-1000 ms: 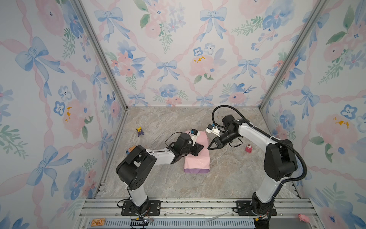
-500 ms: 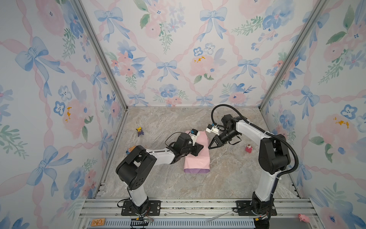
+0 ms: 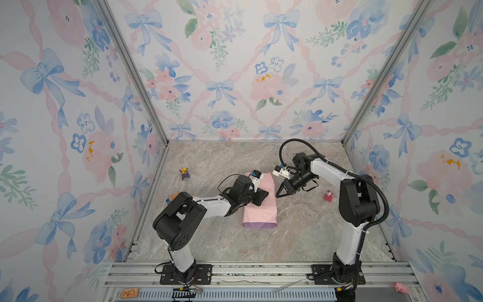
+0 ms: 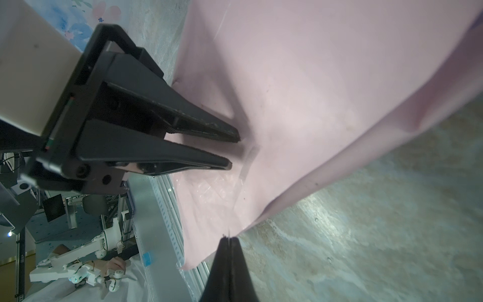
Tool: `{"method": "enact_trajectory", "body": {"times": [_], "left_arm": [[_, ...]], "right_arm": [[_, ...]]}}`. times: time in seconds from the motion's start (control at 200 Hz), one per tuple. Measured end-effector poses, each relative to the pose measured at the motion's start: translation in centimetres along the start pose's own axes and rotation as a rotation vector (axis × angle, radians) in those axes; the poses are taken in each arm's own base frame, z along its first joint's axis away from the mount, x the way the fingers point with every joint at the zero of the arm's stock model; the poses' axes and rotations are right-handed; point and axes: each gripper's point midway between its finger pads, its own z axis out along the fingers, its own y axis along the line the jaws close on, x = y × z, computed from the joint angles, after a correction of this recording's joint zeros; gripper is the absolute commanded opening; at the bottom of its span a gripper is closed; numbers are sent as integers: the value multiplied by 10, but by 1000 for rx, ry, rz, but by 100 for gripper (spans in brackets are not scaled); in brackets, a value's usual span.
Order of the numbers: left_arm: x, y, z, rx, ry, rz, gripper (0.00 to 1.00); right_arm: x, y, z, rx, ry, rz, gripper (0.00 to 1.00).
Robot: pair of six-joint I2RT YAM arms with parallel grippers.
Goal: Wrap a gift box in wrapping paper
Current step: Wrap the gift box with the wrapping paper.
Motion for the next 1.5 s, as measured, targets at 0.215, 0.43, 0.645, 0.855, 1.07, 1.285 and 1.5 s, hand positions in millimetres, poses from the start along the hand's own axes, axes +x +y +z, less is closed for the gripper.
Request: {"method": "enact_trajectory", "body": {"times": [0.215, 0.43, 0.645, 0.855, 1.07, 1.285, 1.5], "left_arm": [[0, 0, 0, 0, 0, 0, 21], [0, 1, 0, -6, -2, 4, 20], [0, 1, 0, -6, -2, 7, 21], [0, 1, 0, -6, -1, 7, 20], [0, 1, 0, -6, -1, 7, 21], [0, 1, -1, -7, -2, 8, 20], [0, 1, -1, -7, -2, 10, 21]], "right_arm": [[1, -11, 2, -7, 4, 37, 0], [1, -11, 3, -20, 4, 46, 0], [0, -13, 2, -18, -1, 68, 0], [1, -17, 6, -21, 7, 88, 2], [-3, -17, 5, -17, -3, 98, 9], [-5, -22, 7, -16, -5, 119, 12], [-5, -25, 10, -17, -2, 137, 16]]}}
